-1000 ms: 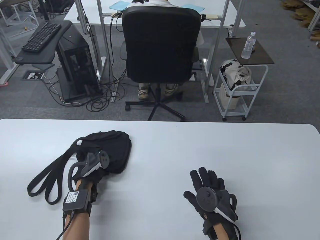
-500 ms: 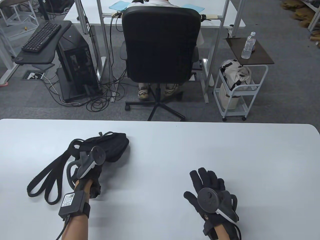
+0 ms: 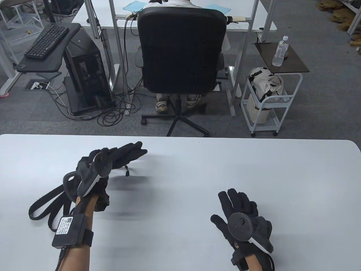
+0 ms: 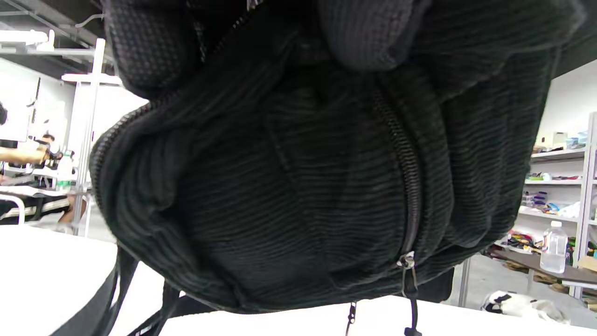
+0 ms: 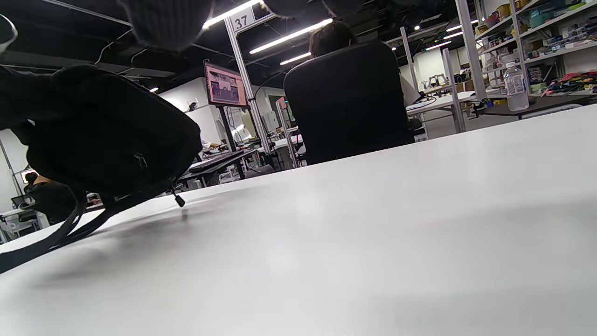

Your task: Pull shoulder strap to tighten

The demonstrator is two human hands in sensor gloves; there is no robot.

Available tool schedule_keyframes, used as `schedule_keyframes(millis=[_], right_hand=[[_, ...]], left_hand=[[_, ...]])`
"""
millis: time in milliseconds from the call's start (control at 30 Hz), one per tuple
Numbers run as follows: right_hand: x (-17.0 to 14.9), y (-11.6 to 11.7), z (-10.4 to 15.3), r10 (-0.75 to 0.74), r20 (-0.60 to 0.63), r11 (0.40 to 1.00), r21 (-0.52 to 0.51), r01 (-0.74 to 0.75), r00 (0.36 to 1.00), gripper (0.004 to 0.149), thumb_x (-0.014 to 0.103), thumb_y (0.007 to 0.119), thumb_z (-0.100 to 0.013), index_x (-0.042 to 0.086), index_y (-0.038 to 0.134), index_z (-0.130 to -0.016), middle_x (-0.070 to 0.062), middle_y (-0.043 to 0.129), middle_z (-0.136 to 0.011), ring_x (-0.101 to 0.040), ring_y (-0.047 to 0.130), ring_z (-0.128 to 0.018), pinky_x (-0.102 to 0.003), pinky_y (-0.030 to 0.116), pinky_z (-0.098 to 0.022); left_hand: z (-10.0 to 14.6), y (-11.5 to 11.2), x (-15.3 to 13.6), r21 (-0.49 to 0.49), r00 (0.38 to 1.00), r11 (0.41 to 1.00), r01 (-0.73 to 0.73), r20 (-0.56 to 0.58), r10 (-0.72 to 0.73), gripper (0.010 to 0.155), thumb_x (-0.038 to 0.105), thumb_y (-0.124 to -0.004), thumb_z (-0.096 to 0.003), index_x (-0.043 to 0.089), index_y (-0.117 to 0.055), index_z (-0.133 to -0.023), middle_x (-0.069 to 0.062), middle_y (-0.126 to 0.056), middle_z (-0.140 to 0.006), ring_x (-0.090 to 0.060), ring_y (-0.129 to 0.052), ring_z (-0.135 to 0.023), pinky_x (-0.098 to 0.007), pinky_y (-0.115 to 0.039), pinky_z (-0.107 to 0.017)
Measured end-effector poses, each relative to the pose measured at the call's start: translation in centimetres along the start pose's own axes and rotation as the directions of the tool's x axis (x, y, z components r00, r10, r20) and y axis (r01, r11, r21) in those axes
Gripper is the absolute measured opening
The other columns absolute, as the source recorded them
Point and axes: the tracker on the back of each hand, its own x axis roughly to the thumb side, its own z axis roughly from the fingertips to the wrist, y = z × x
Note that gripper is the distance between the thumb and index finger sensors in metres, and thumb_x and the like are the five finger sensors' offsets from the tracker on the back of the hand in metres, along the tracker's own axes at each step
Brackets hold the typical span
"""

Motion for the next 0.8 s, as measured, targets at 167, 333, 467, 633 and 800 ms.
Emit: schedule_keyframes(millis=[167,333,467,633,800], right_hand=[[-0.4,-0.8,0.2,-0.017,-0.012,0.999,-0.027,0.017,1.0,0.077,0.053,0.069,-0.05,0.019,0.042,-0.115,-0.02,0.038,-0.12,-0.055,0.041,-0.104,-0.076,0.036,-0.069],[-0.7,-1.3,0.4,-0.028,-0.021,0.998,-0.049,0.027,0.999,0.077,0.053,0.069,-0.05,0.02,0.042,-0.115,-0.02,0.038,-0.12,-0.055,0.041,-0.104,-0.076,0.036,-0.069],[-0.8,-1.7,0.5,-0.031,-0.026,0.998,-0.062,0.03,0.999,0.077,0.053,0.069,-0.051,0.02,0.043,-0.114,-0.02,0.038,-0.12,-0.055,0.041,-0.104,-0.076,0.037,-0.069],[-1.0,-2.3,0.7,-0.041,-0.027,0.996,-0.083,0.039,0.999,0.076,0.053,0.069,-0.051,0.02,0.043,-0.114,-0.02,0.039,-0.12,-0.055,0.042,-0.104,-0.076,0.037,-0.069],[-1.1,-2.6,0.9,-0.053,-0.027,0.994,-0.102,0.05,0.998,0.076,0.053,0.069,-0.051,0.02,0.043,-0.114,-0.02,0.039,-0.12,-0.055,0.042,-0.104,-0.076,0.037,-0.069]], left_hand=[[1.8,3.1,2.3,0.072,0.998,0.997,0.035,0.057,-0.039,0.052,0.042,-0.068,-0.0536,0.038,-0.06,-0.105,0.01,-0.071,-0.109,-0.029,-0.083,-0.097,-0.048,-0.08,-0.064],[4.3,4.9,5.5,0.144,0.984,0.984,0.104,0.131,-0.123,0.053,0.043,-0.068,-0.0539,0.036,-0.06,-0.105,0.009,-0.073,-0.108,-0.029,-0.084,-0.095,-0.048,-0.081,-0.063],[6.7,4.8,8.7,0.174,0.956,0.971,0.162,0.216,-0.198,0.053,0.044,-0.068,-0.0539,0.035,-0.061,-0.106,0.008,-0.074,-0.107,-0.029,-0.085,-0.094,-0.049,-0.081,-0.062],[9.8,3.4,12.5,0.211,0.924,0.957,0.199,0.284,-0.255,0.053,0.045,-0.069,-0.0537,0.034,-0.062,-0.105,0.007,-0.075,-0.105,-0.027,-0.087,-0.092,-0.048,-0.081,-0.063],[13.2,0.5,15.4,0.215,0.896,0.953,0.214,0.345,-0.279,0.053,0.045,-0.069,-0.0537,0.033,-0.062,-0.105,0.007,-0.075,-0.105,-0.028,-0.087,-0.092,-0.049,-0.08,-0.064]])
